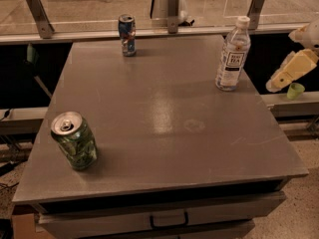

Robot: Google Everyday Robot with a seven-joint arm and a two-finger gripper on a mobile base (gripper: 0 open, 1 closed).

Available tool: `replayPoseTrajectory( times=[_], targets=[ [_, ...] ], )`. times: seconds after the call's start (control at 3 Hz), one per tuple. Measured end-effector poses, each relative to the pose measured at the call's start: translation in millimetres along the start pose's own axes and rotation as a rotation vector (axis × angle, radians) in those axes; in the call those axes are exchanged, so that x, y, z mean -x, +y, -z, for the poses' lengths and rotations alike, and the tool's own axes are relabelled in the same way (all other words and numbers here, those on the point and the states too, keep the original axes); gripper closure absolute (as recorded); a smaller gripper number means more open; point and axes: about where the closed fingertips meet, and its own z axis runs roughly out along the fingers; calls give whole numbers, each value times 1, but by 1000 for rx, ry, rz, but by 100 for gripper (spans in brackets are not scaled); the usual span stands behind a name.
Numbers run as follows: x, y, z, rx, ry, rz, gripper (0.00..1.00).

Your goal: Move blue plastic bottle near redbull can

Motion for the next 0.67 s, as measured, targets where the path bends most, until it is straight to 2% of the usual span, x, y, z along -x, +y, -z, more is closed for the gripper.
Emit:
replayPoseTrajectory(
  times=[0.33,0.67],
  targets=[
    [15,-21,-37,35,-144,-100,0],
    [36,-23,-56,91,-262,-142,0]
  ],
)
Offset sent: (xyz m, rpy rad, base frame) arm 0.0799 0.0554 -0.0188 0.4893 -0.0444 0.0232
